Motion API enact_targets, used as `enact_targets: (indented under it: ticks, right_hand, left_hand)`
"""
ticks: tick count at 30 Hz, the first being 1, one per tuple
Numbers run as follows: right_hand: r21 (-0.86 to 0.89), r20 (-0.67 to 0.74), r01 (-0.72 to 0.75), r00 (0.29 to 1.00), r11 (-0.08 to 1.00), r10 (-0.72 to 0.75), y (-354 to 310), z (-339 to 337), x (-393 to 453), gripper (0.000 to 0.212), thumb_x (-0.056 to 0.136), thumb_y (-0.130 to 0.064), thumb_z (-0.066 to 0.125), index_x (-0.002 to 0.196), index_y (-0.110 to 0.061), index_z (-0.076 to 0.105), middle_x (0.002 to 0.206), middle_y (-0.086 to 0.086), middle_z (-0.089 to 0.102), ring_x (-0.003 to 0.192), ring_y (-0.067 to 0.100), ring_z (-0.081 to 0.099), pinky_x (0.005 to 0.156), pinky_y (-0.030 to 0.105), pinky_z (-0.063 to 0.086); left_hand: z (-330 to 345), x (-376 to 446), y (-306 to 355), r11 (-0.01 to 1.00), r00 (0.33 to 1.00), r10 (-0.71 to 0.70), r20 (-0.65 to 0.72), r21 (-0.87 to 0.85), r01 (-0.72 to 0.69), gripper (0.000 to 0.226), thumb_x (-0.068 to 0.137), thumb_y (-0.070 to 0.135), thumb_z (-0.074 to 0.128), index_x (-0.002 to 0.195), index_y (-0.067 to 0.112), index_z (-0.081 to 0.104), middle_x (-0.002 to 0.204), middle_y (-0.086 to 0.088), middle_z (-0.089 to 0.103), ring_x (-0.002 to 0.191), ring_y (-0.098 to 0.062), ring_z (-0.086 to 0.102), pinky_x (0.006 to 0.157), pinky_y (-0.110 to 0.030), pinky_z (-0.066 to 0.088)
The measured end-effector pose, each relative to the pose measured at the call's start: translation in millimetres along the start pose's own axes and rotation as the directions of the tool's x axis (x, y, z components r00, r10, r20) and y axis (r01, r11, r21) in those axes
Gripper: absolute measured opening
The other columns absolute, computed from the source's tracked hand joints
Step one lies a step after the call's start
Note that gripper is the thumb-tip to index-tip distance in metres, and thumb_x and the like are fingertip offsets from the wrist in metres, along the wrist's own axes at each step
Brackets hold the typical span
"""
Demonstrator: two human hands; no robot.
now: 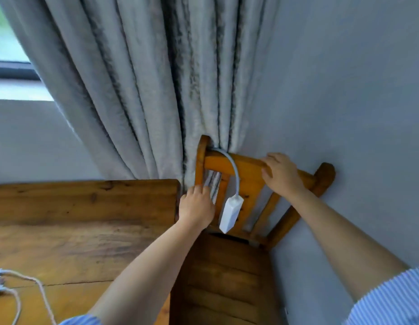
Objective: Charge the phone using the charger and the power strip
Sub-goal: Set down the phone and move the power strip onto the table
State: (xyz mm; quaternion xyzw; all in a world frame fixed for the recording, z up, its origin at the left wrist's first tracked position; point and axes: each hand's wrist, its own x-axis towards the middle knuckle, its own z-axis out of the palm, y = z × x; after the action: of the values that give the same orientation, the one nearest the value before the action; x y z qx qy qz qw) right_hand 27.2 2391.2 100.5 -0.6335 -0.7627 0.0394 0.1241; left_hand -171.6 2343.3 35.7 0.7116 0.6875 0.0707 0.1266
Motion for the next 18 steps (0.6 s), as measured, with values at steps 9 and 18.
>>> enact_targets:
  ticks: [9, 18]
  right_hand:
    - [-0.036, 0.074, 0.16, 0.985, 0.986, -0.157, 36.1, 25.0, 26.8, 0.035, 0.095, -0.022, 0.041, 0.128, -0.011, 0.044, 0.125, 0.013, 0.058, 0.109, 0.031, 0.055, 0.088, 0.039, 0.044]
    - [-0.088, 0.072, 0.178, 0.982, 0.98, -0.172, 36.9, 34.3, 28.8, 0.038, 0.096, -0.028, 0.035, 0.13, -0.013, 0.038, 0.117, 0.013, 0.058, 0.104, 0.028, 0.055, 0.085, 0.036, 0.043]
  left_hand:
    - [18.5, 48.7, 62.6, 0.893, 0.997, -0.076, 0.018, -0.443, 0.076, 0.029, 0.096, 0.03, 0.039, 0.113, 0.009, 0.05, 0.108, -0.014, 0.064, 0.093, -0.029, 0.061, 0.067, -0.038, 0.048]
    - [23.5, 56.7, 73.8, 0.819, 0.979, -0.2, -0.043, -0.555, 0.143, 0.016, 0.095, 0.023, 0.043, 0.082, 0.013, 0.047, 0.073, -0.004, 0.059, 0.073, -0.027, 0.059, 0.057, -0.03, 0.039]
